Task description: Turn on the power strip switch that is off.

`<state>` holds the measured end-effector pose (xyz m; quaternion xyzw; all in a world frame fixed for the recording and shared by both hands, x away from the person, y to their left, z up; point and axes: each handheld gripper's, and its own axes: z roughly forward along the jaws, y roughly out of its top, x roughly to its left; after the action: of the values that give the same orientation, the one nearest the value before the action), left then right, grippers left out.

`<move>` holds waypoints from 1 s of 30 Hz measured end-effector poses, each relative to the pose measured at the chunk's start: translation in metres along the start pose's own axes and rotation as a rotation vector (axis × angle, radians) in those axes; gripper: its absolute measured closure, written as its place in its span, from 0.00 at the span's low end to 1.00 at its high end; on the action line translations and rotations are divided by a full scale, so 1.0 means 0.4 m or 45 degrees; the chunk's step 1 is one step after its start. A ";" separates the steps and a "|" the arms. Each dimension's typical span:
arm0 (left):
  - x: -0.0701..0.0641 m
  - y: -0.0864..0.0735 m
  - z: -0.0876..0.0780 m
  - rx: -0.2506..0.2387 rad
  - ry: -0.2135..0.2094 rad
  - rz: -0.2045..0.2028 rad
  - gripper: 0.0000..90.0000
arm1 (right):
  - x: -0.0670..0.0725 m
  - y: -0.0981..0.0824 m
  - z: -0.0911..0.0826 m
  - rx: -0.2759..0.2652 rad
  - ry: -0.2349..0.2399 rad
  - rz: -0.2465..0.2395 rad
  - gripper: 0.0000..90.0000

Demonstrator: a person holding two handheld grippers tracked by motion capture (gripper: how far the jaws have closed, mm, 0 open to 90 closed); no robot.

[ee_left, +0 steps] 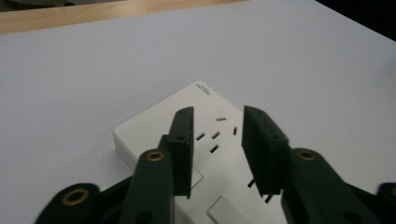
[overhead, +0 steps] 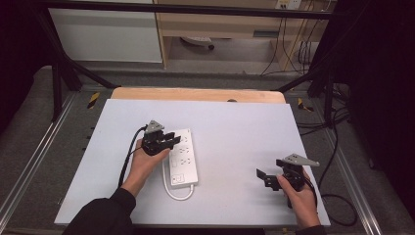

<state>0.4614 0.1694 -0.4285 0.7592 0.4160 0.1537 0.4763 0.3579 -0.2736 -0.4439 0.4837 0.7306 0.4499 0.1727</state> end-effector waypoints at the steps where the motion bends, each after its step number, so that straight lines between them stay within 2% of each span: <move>1: 0.000 0.002 0.000 0.001 -0.003 -0.004 0.61 | 0.000 0.000 0.000 -0.001 0.000 0.000 0.04; 5: -0.003 0.008 0.000 -0.023 -0.016 -0.032 0.45 | 0.000 0.000 0.000 -0.002 -0.001 0.000 0.04; 9: -0.008 0.015 0.000 -0.028 0.010 -0.028 0.19 | 0.000 0.000 0.000 -0.002 -0.001 0.001 0.04; 11: -0.011 0.017 -0.002 -0.037 0.023 -0.026 0.11 | 0.000 0.000 0.000 0.001 0.001 0.000 0.04; 20: -0.012 0.021 -0.013 -0.041 0.012 -0.035 0.10 | 0.000 0.000 0.000 0.001 -0.001 0.000 0.04; 30: -0.022 0.032 -0.042 -0.055 -0.022 -0.005 0.09 | 0.000 0.000 0.000 -0.004 0.001 0.003 0.04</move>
<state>0.4516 0.1701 -0.4077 0.7492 0.4102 0.1551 0.4963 0.3578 -0.2736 -0.4437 0.4842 0.7293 0.4515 0.1728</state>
